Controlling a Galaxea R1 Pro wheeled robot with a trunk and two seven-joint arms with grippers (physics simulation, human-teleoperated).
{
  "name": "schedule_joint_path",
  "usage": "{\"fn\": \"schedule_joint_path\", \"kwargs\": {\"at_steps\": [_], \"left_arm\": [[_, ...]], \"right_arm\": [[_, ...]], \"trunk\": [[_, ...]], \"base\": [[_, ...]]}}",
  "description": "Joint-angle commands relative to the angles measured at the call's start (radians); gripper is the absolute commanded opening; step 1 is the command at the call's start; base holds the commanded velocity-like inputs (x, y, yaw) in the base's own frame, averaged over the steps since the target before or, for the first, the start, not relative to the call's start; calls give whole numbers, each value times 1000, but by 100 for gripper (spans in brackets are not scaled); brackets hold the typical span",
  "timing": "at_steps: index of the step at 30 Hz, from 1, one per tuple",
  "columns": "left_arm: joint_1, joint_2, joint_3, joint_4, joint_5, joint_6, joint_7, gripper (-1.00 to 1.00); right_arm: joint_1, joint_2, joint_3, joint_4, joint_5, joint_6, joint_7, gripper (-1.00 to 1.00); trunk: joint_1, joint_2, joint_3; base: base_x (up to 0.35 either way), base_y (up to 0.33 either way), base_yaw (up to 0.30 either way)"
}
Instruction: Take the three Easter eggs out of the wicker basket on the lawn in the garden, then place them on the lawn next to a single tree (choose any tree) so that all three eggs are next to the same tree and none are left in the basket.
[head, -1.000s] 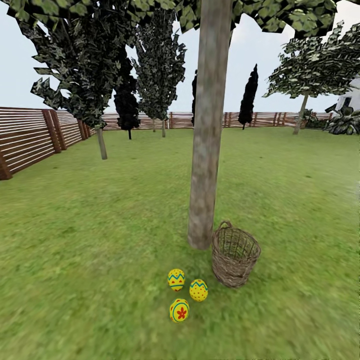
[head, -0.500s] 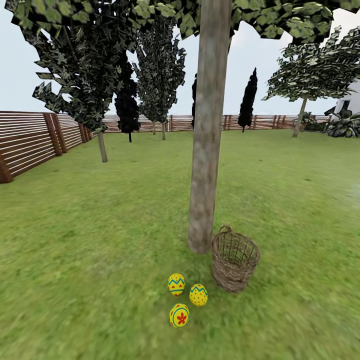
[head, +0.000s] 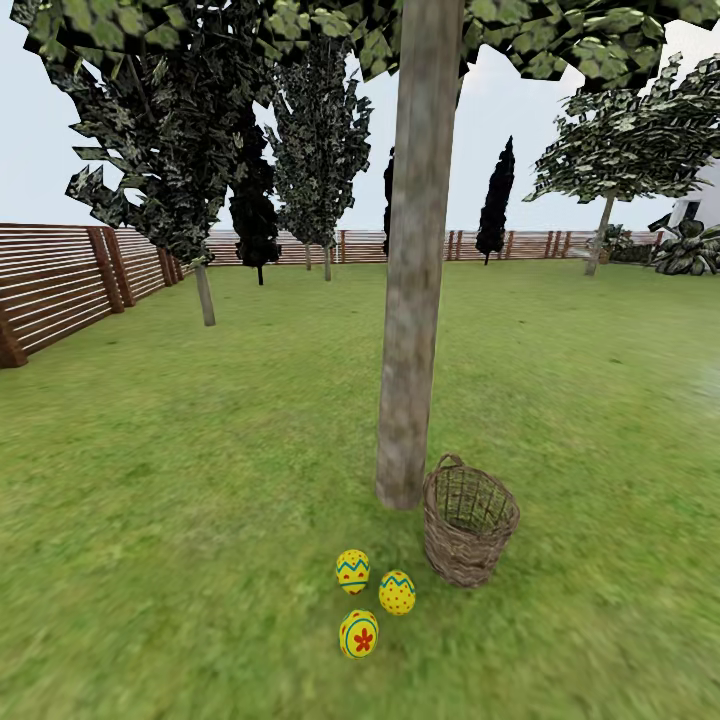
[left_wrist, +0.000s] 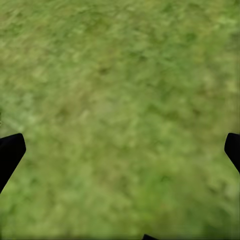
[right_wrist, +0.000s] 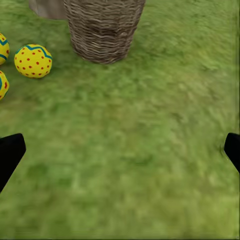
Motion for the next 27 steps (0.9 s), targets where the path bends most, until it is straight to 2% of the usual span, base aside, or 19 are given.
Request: {"fn": "schedule_joint_path", "kwargs": {"at_steps": [1,2,4,6,10,15,27], "left_arm": [[-1,0,1,0,6,-3,-3,100],[0,0,1,0,6,-3,-3,100],[0,1,2,0,5,-3,-2,100],[0,0,2,0,5,-1,-4,100],[0,-1,1,0,4,1,-6,100],[0,-8,-1,0,2,2,-8,100],[0,-9,0,0,2,2,-6,100]], "right_arm": [[0,-20,12,-6,0,-1,-4,100],[0,-39,12,-13,0,-1,-4,100],[-1,-60,11,-28,0,-1,-3,100],[0,-65,13,-33,-1,9,-3,100],[0,-54,15,-34,-2,17,-3,100],[0,-22,17,-24,-4,23,-5,100],[0,-17,16,-22,-4,24,-5,100]], "trunk": [[0,-1,-1],[0,-1,-1],[0,-1,-1],[0,-1,-1],[0,-1,-1],[0,-1,-1],[0,-1,-1]], "base": [[0,0,0],[0,0,0],[0,0,0],[0,0,0],[0,0,0],[0,0,0],[0,0,0]]}}
